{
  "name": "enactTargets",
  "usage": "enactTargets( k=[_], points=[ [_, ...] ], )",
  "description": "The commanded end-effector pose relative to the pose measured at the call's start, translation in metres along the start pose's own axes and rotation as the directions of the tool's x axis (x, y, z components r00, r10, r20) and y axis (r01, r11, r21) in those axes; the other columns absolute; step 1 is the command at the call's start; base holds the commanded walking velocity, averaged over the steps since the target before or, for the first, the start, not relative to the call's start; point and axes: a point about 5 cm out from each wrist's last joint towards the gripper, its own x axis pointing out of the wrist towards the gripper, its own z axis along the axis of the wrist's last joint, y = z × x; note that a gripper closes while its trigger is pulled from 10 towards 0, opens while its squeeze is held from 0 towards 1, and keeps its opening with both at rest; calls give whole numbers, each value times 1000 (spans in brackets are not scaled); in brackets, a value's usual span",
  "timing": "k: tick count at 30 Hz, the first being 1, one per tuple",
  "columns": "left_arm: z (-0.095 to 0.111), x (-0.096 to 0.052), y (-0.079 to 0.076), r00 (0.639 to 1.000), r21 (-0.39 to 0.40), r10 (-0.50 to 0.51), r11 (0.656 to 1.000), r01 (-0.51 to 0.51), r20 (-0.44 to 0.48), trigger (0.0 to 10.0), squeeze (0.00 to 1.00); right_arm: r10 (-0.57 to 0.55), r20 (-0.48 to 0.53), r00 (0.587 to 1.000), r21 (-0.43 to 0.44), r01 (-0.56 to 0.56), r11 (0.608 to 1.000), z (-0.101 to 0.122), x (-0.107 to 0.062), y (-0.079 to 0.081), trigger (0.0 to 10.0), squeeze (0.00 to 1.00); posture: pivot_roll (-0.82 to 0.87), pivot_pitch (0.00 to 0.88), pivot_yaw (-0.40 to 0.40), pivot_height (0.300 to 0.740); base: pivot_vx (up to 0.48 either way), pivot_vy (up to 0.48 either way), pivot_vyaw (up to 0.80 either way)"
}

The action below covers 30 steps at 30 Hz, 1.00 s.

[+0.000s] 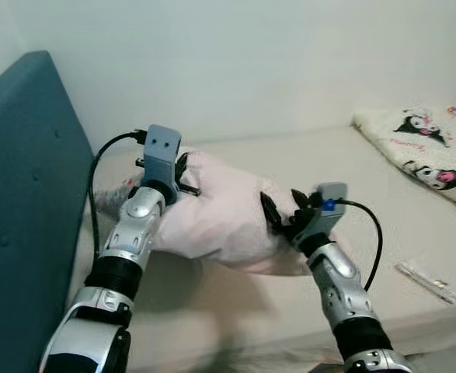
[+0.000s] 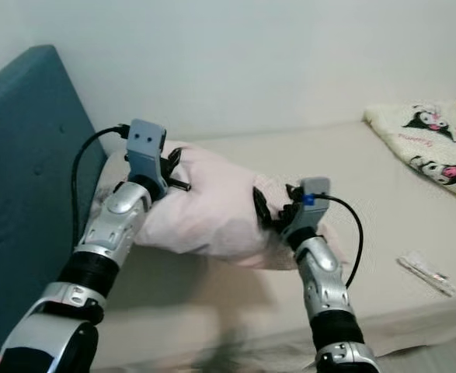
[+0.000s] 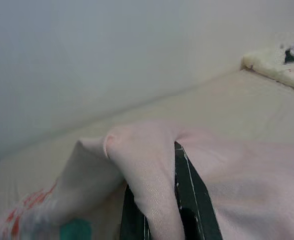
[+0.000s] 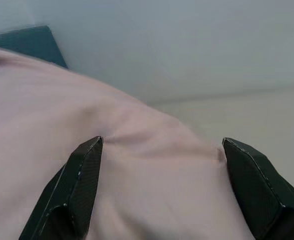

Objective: Clean up the room

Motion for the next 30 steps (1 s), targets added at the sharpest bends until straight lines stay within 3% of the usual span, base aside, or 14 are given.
enactTargets(
  k=[1,8,13,18,25,30],
  points=[
    [13,1,-5,996,8,-10,1000,9,86,10000,0,16,-6,1000,-4,-16,1000,-2,1,5,10000,0,-150,49,28,722,0,285,0],
    [9,-2,-9,997,-66,2,998,3,73,10000,0,14,-3,1000,-1,-14,1000,-2,1,5,10000,0,-145,48,25,722,0,153,0],
    [3,-4,-18,999,-54,-15,998,18,50,10000,0,16,0,1000,-2,-16,1000,-1,1,6,10000,0,-145,47,26,722,0,0,0],
    [0,-3,-30,999,-56,-31,998,33,36,10000,0,14,3,1000,-2,-14,1000,0,2,5,10000,0,-148,47,29,722,0,-374,0],
    [19,8,-37,995,-24,-8,1000,10,103,10000,0,10,3,1000,-3,-10,1000,-1,1,5,10000,0,-150,48,30,722,0,-206,0],
    [43,24,-26,985,-73,79,995,-68,153,10000,0,10,3,1000,-4,-10,1000,-1,0,5,10000,0,-152,50,30,722,0,0,0]
  ],
)
